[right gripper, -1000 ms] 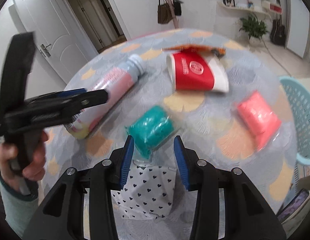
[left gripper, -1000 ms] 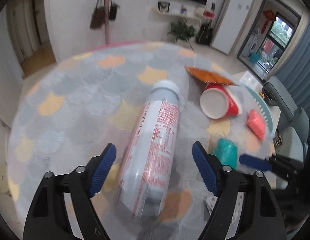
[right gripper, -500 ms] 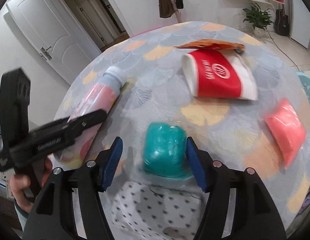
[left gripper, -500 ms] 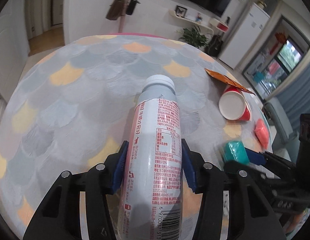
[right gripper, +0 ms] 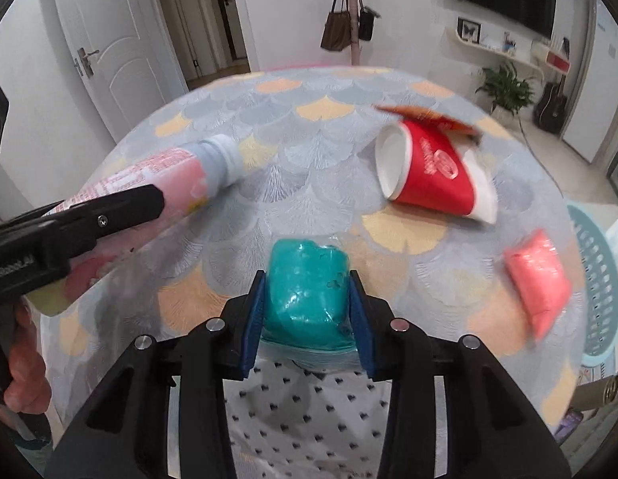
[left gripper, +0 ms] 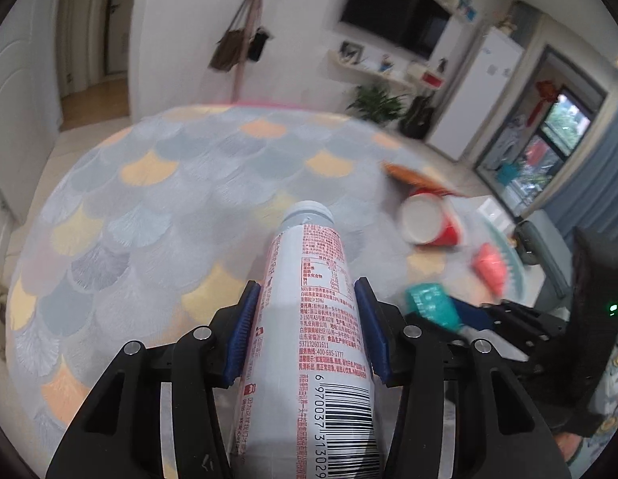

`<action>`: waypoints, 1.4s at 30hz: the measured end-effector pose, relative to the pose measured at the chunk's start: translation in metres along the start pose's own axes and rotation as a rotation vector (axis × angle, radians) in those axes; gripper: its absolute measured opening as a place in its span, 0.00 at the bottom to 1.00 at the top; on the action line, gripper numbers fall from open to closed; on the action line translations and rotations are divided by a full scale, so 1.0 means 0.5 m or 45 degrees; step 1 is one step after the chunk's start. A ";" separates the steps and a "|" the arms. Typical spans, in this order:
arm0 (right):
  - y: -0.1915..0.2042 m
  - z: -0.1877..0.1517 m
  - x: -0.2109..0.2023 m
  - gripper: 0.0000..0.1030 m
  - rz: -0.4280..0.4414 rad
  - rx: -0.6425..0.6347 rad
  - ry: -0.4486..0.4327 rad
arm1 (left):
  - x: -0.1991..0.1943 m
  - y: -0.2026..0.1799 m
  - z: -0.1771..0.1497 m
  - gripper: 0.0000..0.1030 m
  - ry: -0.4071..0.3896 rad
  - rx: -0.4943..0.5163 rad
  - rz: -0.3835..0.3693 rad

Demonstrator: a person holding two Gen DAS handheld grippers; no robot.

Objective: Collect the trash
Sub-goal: 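Carry bottle and teal packet over the basket and open both tools to drop them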

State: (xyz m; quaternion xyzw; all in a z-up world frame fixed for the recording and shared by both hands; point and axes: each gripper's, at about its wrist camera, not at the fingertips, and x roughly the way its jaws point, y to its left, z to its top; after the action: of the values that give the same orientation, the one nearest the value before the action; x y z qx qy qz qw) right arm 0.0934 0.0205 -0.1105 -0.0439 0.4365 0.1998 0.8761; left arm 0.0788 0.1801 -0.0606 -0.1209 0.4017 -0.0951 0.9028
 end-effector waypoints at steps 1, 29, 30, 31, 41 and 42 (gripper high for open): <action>-0.004 0.000 -0.017 0.35 -0.001 -0.002 -0.029 | -0.007 -0.008 0.003 0.45 -0.016 0.009 -0.013; -0.565 -0.075 -0.262 0.35 -0.310 0.651 -0.367 | 0.131 -0.567 0.118 0.45 -0.077 0.449 -0.350; -0.579 -0.080 -0.256 0.35 -0.327 0.670 -0.353 | 0.154 -0.588 0.117 0.45 -0.054 0.463 -0.360; -0.588 -0.088 -0.252 0.35 -0.338 0.685 -0.343 | 0.170 -0.597 0.115 0.45 -0.039 0.469 -0.366; -0.706 -0.132 -0.135 0.35 -0.390 0.817 -0.176 | 0.360 -0.647 0.088 0.45 0.184 0.438 -0.402; -0.709 -0.134 -0.120 0.35 -0.388 0.821 -0.159 | 0.379 -0.645 0.085 0.45 0.208 0.428 -0.399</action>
State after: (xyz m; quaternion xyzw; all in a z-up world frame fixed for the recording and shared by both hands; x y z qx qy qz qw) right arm 0.1487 -0.3401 -0.1392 0.1823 0.4113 -0.0787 0.8896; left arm 0.2116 -0.1721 -0.0709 -0.0219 0.4283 -0.3090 0.8489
